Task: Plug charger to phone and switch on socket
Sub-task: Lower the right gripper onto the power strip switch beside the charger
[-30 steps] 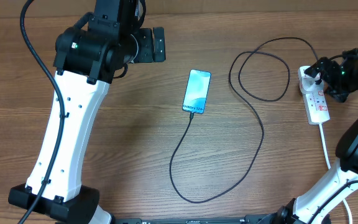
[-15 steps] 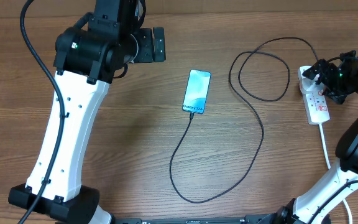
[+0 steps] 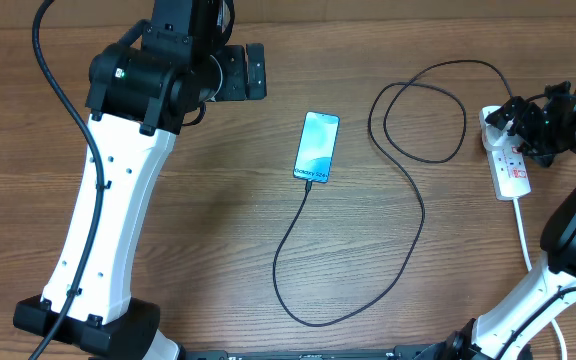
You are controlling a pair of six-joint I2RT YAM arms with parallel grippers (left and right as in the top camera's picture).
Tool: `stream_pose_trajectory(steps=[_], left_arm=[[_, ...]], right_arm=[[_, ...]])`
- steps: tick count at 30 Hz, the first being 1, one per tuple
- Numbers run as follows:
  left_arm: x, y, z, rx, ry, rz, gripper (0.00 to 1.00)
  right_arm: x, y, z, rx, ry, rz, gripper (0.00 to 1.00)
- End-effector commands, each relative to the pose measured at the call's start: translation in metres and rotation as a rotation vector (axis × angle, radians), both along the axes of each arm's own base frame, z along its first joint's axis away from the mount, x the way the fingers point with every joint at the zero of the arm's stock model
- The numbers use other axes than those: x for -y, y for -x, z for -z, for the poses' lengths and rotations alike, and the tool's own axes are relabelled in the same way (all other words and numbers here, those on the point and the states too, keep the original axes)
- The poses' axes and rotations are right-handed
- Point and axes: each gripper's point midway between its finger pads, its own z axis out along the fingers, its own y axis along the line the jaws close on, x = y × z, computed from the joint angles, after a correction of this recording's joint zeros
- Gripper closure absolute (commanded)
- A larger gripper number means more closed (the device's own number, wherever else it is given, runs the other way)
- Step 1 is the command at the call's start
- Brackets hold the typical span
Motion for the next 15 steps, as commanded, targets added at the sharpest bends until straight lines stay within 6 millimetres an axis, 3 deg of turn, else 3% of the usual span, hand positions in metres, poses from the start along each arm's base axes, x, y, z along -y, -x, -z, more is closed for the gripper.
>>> stream_pose_trajectory(steps=[1,15], left_arm=[[-0.004,-0.002,0.001,0.004,-0.027,0.003,0.0],[-0.004,-0.002,0.001,0.004,-0.027,0.003,0.0]], right_arm=[[-0.018,0.007,0.017,-0.031,-0.074,-0.023,0.0],[-0.028,0.009,0.015,-0.036,-0.124,-0.037,0.0]])
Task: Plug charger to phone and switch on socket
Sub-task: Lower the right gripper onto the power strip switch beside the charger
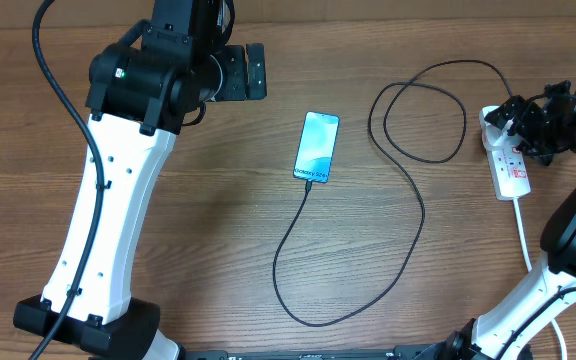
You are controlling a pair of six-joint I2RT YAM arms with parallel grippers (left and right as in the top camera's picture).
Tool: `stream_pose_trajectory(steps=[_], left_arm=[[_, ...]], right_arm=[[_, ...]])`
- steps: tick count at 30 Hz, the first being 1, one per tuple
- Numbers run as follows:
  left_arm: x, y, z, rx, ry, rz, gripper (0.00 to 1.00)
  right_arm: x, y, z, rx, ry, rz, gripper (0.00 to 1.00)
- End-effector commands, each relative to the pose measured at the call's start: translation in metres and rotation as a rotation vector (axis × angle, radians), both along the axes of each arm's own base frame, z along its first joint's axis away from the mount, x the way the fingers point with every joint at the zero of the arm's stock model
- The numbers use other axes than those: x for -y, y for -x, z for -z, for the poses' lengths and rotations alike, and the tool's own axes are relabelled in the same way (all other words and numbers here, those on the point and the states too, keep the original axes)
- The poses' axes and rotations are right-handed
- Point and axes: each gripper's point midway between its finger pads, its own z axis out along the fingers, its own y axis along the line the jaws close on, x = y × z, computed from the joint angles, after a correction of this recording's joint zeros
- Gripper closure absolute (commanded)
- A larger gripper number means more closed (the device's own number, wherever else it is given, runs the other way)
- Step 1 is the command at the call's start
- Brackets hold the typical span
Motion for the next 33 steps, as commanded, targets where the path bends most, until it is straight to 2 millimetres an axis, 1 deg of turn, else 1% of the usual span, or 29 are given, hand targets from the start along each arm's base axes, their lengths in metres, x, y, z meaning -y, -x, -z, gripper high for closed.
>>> stream_pose_trajectory(steps=[1,4,9,13,24,33], left_arm=[[-0.004,-0.002,0.001,0.004,-0.027,0.003,0.0],[-0.004,-0.002,0.001,0.004,-0.027,0.003,0.0],[-0.004,-0.002,0.001,0.004,-0.027,0.003,0.0],[-0.004,-0.002,0.001,0.004,-0.027,0.003,0.0],[-0.004,-0.002,0.001,0.004,-0.027,0.003,0.0],[-0.004,-0.002,0.001,0.004,-0.027,0.003,0.0]], right_arm=[[-0.025,0.009,0.016,-0.043,-0.105,-0.027,0.0],[-0.033,0.007,0.016,-0.041,-0.112,-0.043,0.0],[-0.052,0.004,0.016,-0.051,-0.113,-0.084,0.0],[-0.062,0.003,0.018,-0.072,-0.094,-0.103,0.05],[-0.059,0.011,0.022,-0.135,-0.1,-0.028,0.05],[-0.059,0.012,0.022,-0.147,-0.112,-0.001,0.05]])
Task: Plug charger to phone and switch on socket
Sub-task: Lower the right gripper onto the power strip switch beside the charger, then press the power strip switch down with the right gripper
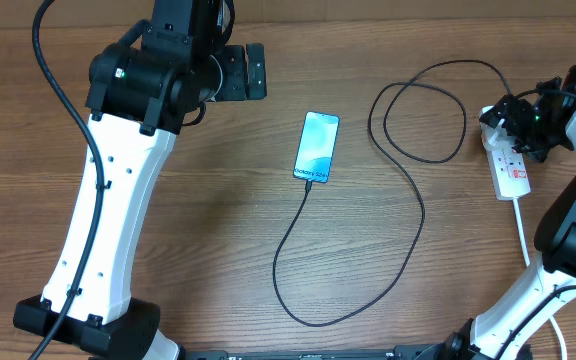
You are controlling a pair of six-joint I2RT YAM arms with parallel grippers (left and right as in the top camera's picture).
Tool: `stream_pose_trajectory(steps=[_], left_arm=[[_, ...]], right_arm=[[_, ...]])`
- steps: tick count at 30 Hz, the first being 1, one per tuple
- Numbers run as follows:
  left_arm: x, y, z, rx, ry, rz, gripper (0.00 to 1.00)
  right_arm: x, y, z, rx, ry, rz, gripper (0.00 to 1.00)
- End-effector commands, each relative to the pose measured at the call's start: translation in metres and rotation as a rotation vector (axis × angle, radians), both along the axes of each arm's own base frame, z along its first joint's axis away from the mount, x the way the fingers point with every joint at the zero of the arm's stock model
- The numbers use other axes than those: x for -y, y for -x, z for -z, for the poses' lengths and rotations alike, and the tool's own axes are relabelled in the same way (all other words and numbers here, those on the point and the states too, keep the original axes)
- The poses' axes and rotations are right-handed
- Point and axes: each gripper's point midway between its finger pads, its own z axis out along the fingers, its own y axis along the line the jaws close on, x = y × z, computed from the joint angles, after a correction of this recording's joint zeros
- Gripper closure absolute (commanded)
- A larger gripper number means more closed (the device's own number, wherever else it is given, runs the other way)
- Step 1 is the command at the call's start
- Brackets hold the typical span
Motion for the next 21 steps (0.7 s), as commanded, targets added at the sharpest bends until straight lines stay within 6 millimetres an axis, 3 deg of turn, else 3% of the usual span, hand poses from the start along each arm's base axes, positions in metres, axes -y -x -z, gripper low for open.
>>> stream_pose_trajectory(steps=[1,21], left_arm=[[-0.004,-0.002,0.001,0.004,-0.027,0.003,0.0],[-0.004,-0.002,0.001,0.004,-0.027,0.003,0.0]], right_arm=[[-0.05,0.014,0.02,-0.099,-0.175,0.001,0.05],[-0.042,0.033,0.028,-0.229,-0.152,0.161,0.05]])
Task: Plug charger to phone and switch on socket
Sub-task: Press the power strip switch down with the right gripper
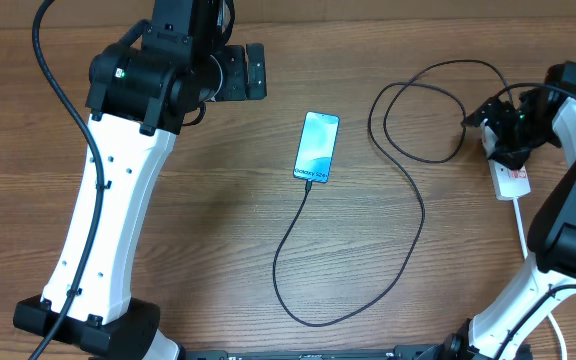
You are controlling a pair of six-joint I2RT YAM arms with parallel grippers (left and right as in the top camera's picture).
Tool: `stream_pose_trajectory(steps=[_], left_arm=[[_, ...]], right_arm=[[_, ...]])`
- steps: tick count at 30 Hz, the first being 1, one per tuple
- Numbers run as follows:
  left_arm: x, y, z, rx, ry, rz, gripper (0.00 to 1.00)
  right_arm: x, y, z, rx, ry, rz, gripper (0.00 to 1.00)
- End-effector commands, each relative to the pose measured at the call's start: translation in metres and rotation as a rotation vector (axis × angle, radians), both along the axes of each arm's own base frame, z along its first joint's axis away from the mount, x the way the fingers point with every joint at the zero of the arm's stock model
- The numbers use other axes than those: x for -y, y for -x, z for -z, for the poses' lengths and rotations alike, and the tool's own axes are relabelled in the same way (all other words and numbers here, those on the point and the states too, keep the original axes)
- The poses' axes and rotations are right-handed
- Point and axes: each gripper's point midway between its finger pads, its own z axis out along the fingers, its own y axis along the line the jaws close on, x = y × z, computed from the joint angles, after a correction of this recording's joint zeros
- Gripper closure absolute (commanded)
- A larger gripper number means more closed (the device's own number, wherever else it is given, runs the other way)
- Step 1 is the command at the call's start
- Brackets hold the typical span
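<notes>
The phone (317, 146) lies face up mid-table with its screen lit. A black cable (408, 270) is plugged into its near end, curves toward the front edge, then rises into a loop (418, 110) on the right. The white power strip (514, 178) lies at the far right. My right gripper (490, 135) hangs over its far end and hides the charger and switch; the jaw gap is not readable. My left gripper (255, 71) is held high at the back left, far from the phone, and its fingers are not readable either.
The left arm's white link (108, 200) spans the left side of the table. The strip's white lead (524, 240) runs toward the front right, beside the right arm's base (568, 240). The brown wooden table (208, 250) shows bare wood between cable and left arm.
My right gripper has shifted left and slightly nearer, now covering more of the strip's far end. Phone, cable and left arm have not moved.
At first my right gripper hovered just right of the strip's far end, with the cable plugged into the lit phone. It stayed there, then sat a little further back, and now lies over that end. The left arm kept still throughout.
</notes>
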Motion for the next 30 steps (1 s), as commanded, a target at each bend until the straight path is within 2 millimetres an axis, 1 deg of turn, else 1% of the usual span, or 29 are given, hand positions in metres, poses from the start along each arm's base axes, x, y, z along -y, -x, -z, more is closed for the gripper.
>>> stream_pose_trajectory(steps=[1,7,14,18,21,25,30], left_arm=[[-0.004,-0.002,0.001,0.004,-0.027,0.003,0.0],[-0.004,-0.002,0.001,0.004,-0.027,0.003,0.0],[-0.004,-0.002,0.001,0.004,-0.027,0.003,0.0],[-0.004,-0.002,0.002,0.004,-0.027,0.003,0.0],[-0.004,-0.002,0.001,0.004,-0.027,0.003,0.0],[-0.004,-0.002,0.001,0.004,-0.027,0.003,0.0],[-0.004,-0.002,0.001,0.004,-0.027,0.003,0.0]], right_arm=[[0.003,0.016,0.029,-0.094,0.0,0.04,0.05],[0.01,0.016,0.029,-0.089,0.0,0.065,0.05],[0.025,0.02,0.028,-0.087,-0.001,0.1,0.04],[0.036,0.021,0.023,-0.069,0.007,0.114,0.04],[0.043,0.021,0.014,-0.041,0.02,0.118,0.04],[0.052,0.019,-0.006,0.008,0.045,0.126,0.02],[0.058,0.018,-0.033,0.07,0.077,0.126,0.0]])
